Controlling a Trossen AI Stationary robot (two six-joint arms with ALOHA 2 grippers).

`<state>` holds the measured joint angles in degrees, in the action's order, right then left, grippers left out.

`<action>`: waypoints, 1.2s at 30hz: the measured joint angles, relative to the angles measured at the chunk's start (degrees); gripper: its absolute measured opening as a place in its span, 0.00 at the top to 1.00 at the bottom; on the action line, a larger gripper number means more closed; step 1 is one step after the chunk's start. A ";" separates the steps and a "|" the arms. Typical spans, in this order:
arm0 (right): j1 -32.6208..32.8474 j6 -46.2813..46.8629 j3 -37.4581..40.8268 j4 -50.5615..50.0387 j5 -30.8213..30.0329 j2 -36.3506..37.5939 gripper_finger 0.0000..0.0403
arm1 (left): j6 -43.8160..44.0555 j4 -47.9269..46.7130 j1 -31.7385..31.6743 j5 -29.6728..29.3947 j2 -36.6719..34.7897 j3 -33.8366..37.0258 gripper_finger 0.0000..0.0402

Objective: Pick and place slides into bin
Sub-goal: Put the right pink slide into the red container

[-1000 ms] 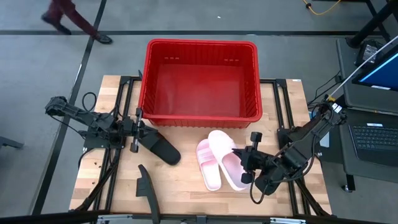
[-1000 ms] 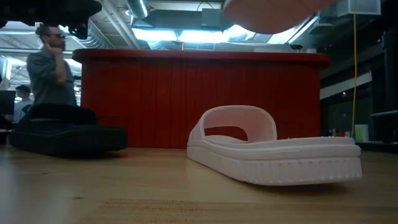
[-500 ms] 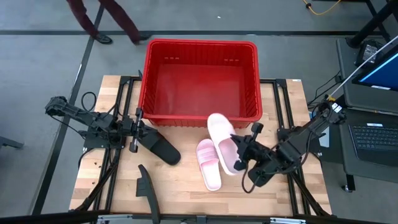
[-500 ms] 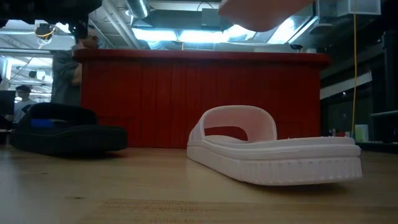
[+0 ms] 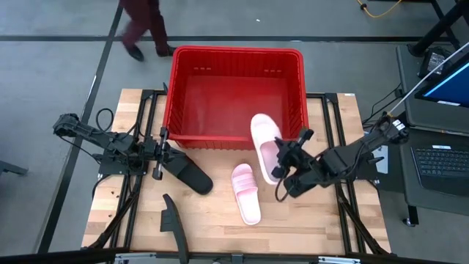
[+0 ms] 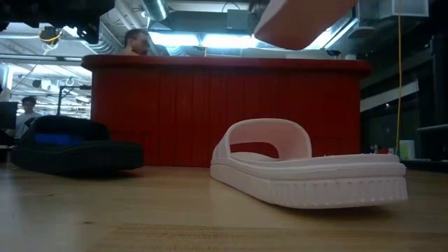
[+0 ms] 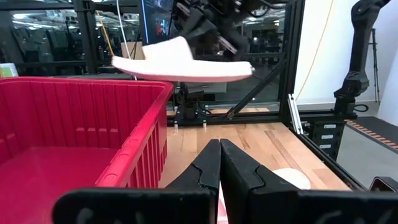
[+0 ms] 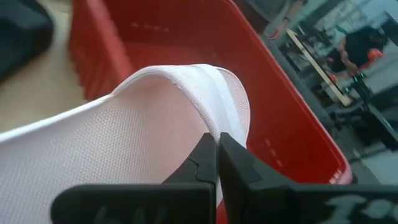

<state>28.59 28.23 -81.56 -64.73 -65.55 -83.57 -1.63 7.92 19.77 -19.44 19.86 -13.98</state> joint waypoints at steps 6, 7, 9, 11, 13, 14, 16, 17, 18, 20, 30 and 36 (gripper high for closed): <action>-3.48 -2.23 0.00 -1.19 -0.10 4.70 0.98 | 0.30 1.32 0.00 -4.06 0.00 0.00 1.00; -4.01 -3.09 0.00 -1.18 -0.09 5.39 0.98 | 0.11 1.51 0.00 -5.02 0.00 0.00 1.00; -5.27 -4.70 0.00 -1.20 -0.05 6.74 0.98 | -1.10 1.29 0.00 -6.99 0.02 -0.27 1.00; -6.61 -6.05 0.00 -1.21 -0.03 8.01 0.98 | -2.66 1.35 0.00 -8.43 0.02 -0.83 1.00; -8.06 -7.31 0.00 -1.18 0.00 9.04 0.98 | -4.58 1.35 0.00 -9.29 0.01 -1.35 1.00; -8.86 -7.78 0.00 -1.18 0.03 9.41 0.98 | -5.47 1.29 0.00 -9.49 0.02 -1.63 1.00; -10.51 -9.36 0.00 -1.18 0.21 10.06 0.98 | -6.95 1.36 0.00 -9.49 0.02 -2.24 1.00; -11.41 -10.28 0.00 -1.10 0.56 10.35 0.98 | -7.44 1.35 0.00 -9.49 0.02 -2.43 1.00; -12.39 -10.71 0.00 -1.00 0.99 10.59 0.98 | -7.60 1.08 0.00 -9.49 0.03 -2.59 1.00; -14.34 -11.76 0.00 -0.96 2.15 10.75 0.98 | -7.65 0.92 0.00 -9.49 0.36 -2.71 1.00; -24.99 -25.16 0.00 6.81 9.61 10.74 0.98 | -7.69 0.83 0.00 -9.56 1.97 -2.71 1.00; -30.27 -33.17 -0.61 10.41 13.08 10.73 0.98 | -7.96 0.85 0.00 -9.58 1.95 -2.71 1.00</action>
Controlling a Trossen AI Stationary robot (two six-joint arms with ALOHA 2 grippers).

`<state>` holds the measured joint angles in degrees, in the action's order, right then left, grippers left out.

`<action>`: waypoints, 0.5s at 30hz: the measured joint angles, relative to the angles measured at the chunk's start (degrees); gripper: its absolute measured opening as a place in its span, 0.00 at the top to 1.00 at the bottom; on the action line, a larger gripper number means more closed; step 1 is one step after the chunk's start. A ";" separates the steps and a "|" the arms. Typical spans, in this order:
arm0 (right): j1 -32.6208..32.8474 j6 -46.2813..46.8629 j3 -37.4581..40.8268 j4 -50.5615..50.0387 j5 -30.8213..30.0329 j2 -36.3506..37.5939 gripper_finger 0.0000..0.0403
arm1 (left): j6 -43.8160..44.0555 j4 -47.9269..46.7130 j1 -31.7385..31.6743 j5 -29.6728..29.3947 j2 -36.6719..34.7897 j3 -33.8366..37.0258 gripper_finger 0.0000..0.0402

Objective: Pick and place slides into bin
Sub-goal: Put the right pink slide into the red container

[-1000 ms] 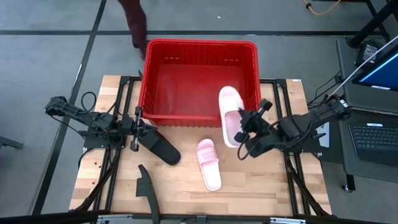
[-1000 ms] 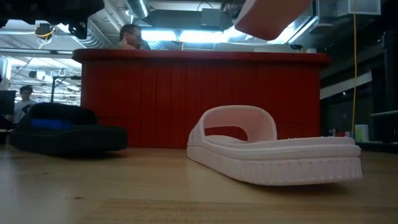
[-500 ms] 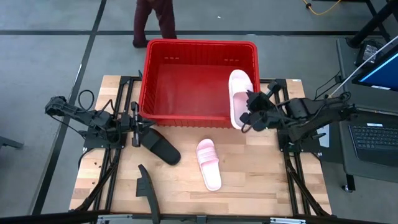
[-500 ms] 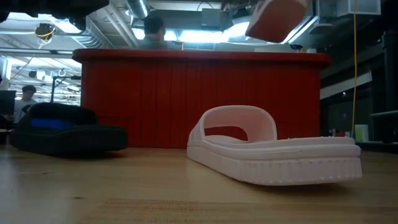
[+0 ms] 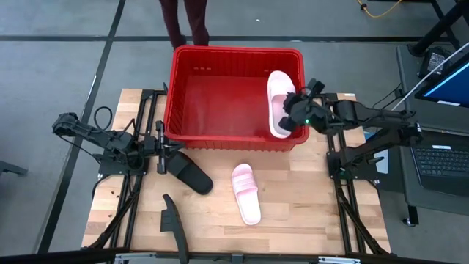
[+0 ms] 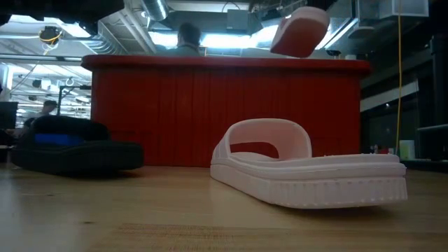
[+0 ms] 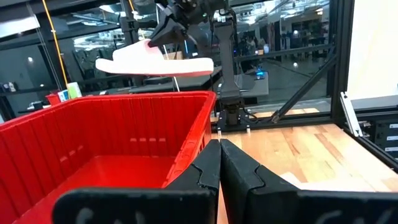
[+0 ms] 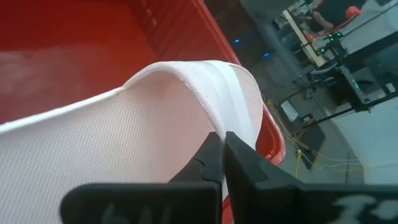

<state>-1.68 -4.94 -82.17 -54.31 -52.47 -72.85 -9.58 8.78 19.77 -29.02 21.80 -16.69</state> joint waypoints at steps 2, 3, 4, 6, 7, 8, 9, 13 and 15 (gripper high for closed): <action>-1.69 -1.36 -0.94 0.13 1.81 -0.01 0.98 | -0.21 -0.02 0.00 0.00 0.02 0.00 1.00; -2.51 -1.96 -1.44 0.26 2.62 0.01 0.98 | -0.23 0.00 0.00 0.00 0.00 0.00 1.00; -3.27 -2.99 -1.94 0.22 3.34 0.01 0.98 | -0.34 0.00 0.00 0.00 0.00 0.00 1.00; -4.71 -4.49 -3.05 -0.01 4.45 -0.01 0.98 | -1.06 -0.02 0.00 -0.02 0.00 0.00 1.00; -5.43 -5.25 -3.63 0.06 5.05 -0.01 0.98 | -1.21 0.00 0.00 -0.02 0.00 0.00 1.00; -6.16 -6.04 -4.19 0.23 5.73 0.01 0.98 | -1.45 -0.01 0.00 -0.09 0.00 0.00 1.00; -6.91 -6.59 -4.59 0.38 6.42 0.03 0.98 | -1.67 -0.02 0.00 -0.42 0.01 0.00 1.00; -9.64 -8.89 -4.92 0.17 7.37 0.03 0.98 | -2.66 -0.01 0.00 -3.37 0.01 0.00 1.00; -10.92 -9.09 -4.92 -0.21 8.13 0.03 0.98 | -2.69 0.00 0.00 -4.57 0.00 0.00 1.00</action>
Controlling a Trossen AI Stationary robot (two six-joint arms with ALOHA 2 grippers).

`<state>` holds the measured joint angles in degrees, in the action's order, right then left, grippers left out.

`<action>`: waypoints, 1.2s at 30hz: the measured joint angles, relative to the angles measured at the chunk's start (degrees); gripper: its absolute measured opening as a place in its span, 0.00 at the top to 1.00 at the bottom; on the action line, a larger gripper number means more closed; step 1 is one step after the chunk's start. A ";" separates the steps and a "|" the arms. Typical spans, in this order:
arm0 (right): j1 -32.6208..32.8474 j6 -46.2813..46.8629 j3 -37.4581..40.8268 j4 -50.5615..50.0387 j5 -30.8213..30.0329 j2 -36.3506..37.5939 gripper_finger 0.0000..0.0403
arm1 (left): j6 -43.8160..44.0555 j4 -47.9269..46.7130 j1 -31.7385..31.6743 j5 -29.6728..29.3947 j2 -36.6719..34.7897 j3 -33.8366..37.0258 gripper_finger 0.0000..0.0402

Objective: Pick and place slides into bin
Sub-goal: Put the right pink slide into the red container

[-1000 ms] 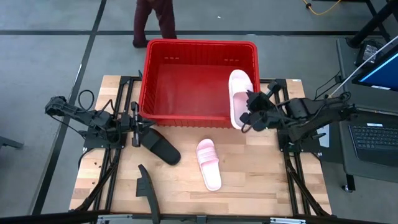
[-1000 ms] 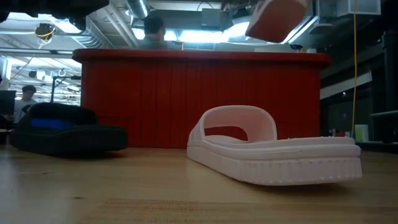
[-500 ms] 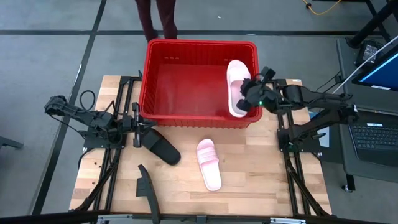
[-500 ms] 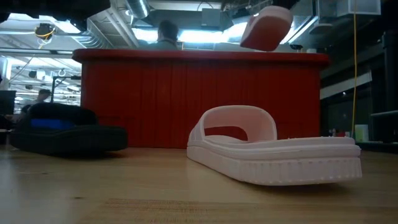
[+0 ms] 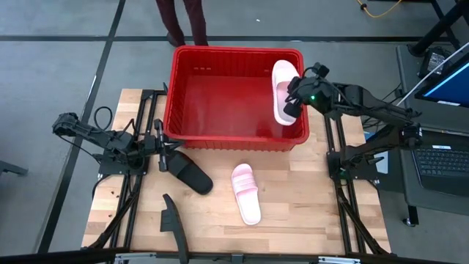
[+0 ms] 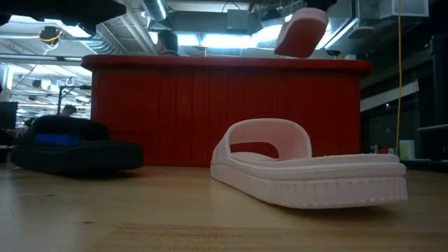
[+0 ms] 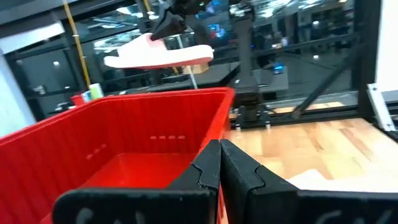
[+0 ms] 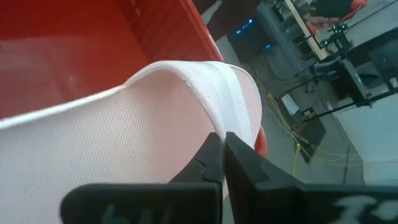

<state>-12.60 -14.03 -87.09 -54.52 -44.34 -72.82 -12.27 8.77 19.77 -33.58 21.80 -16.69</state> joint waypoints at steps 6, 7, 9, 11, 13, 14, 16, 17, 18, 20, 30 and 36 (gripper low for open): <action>-3.35 -1.51 0.18 0.28 3.75 -0.15 0.98 | -0.09 -0.48 -0.02 0.07 0.01 0.00 1.00; -3.77 -1.64 0.25 0.37 3.78 -0.15 0.98 | -0.10 -0.74 -0.02 0.07 0.02 0.00 1.00; -4.73 -1.68 0.34 0.19 4.46 -0.15 0.98 | -0.06 -1.12 -0.02 0.07 0.00 0.00 1.00; -5.49 -1.72 0.35 0.31 5.63 -0.15 0.98 | -0.09 -1.33 -0.02 0.07 0.02 0.00 1.00; -6.19 -1.74 0.37 0.33 5.99 -0.15 0.98 | -0.09 -1.33 -0.02 0.07 0.00 0.00 1.00; -6.48 -1.72 0.37 0.33 6.06 -0.15 0.98 | -0.09 -1.33 -0.02 0.07 0.02 0.00 1.00; -6.80 -1.63 0.37 0.49 6.16 -0.50 0.98 | -0.09 -1.33 -0.02 0.07 0.00 0.00 1.00; -6.96 -1.59 0.37 0.57 6.47 -0.80 0.98 | -0.10 -1.33 -0.02 0.07 0.00 0.00 1.00; -7.18 -1.57 0.37 0.56 6.76 -1.29 0.98 | -0.39 -1.33 -0.02 0.07 0.01 0.00 1.00; -7.28 -1.54 0.37 0.55 6.80 -2.51 0.98 | -1.16 -1.33 -0.02 0.08 0.01 0.00 1.00; -8.20 -4.34 0.44 1.24 6.83 -8.72 0.98 | -1.59 -1.33 -0.02 0.09 0.00 0.00 1.00; -10.11 -4.68 0.46 1.04 6.78 -10.82 0.98 | -2.49 -1.32 -0.02 0.09 0.02 0.00 1.00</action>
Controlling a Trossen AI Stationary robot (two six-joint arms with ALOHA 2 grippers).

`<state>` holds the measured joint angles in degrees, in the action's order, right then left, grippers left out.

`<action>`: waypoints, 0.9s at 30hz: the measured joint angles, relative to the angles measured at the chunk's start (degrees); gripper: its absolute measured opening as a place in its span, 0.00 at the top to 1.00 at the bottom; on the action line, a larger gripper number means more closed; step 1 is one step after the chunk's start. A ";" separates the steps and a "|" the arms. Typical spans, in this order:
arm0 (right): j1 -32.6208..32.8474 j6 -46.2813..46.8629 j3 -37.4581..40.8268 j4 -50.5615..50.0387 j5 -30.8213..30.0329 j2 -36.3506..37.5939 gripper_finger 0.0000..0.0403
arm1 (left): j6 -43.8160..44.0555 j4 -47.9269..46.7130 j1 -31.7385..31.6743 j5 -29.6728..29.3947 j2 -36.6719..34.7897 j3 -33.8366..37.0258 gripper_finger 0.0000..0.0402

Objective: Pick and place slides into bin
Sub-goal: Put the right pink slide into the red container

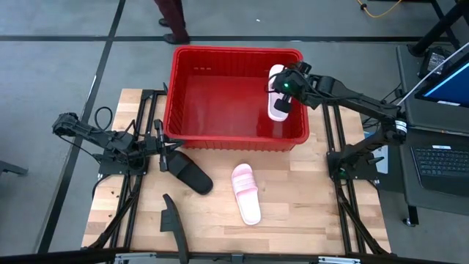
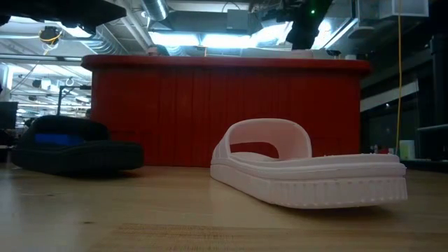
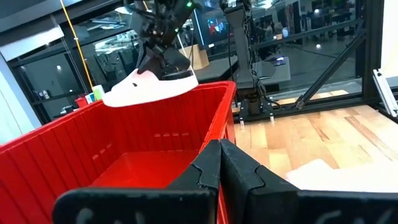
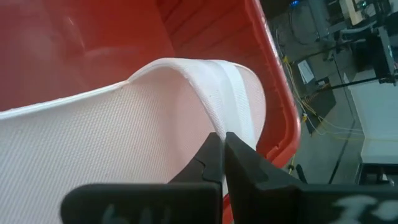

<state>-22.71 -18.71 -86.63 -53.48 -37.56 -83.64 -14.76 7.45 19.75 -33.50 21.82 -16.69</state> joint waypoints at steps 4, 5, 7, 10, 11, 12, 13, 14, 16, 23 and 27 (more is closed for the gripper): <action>-0.92 -0.65 0.00 -0.02 2.09 -0.58 0.98 | -0.06 0.01 0.00 0.00 -0.02 0.00 1.00; -1.15 -0.84 0.00 0.03 2.69 -0.64 0.98 | -0.29 0.01 0.00 0.00 -0.01 0.00 1.00; -1.51 -0.97 0.00 0.01 3.15 -0.68 0.98 | -0.91 0.01 0.00 0.00 -0.01 0.00 1.00; -1.87 -0.95 0.00 0.02 3.17 -0.68 0.98 | -1.03 0.01 0.00 0.00 -0.01 0.00 1.00; -1.95 -0.95 0.00 0.01 3.17 -0.68 0.98 | -1.03 0.01 0.00 0.00 -0.01 0.00 1.00; -1.95 -0.95 0.00 0.01 3.17 -0.68 0.98 | -1.03 0.00 0.00 0.00 -0.02 0.00 1.00; -1.95 -0.97 0.00 0.01 3.17 -0.68 0.98 | -1.03 0.01 0.00 0.00 -0.02 0.00 1.00; -1.95 -1.06 0.00 0.01 3.17 -0.68 0.98 | -1.03 0.01 0.00 0.00 -0.02 0.00 1.00; -1.95 -1.06 0.00 0.01 3.19 -0.68 0.98 | -1.04 0.01 0.00 0.00 -0.02 0.00 1.00; -1.93 -0.99 0.53 0.56 3.23 -0.60 0.98 | -1.03 0.01 0.00 0.00 0.00 0.00 1.00; -2.01 -1.02 3.77 1.15 3.34 -0.59 0.98 | -1.05 0.00 0.00 0.00 -0.02 0.00 1.00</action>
<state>-24.72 -19.73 -82.86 -52.33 -34.22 -84.23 -15.81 7.45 19.75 -33.50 21.80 -16.69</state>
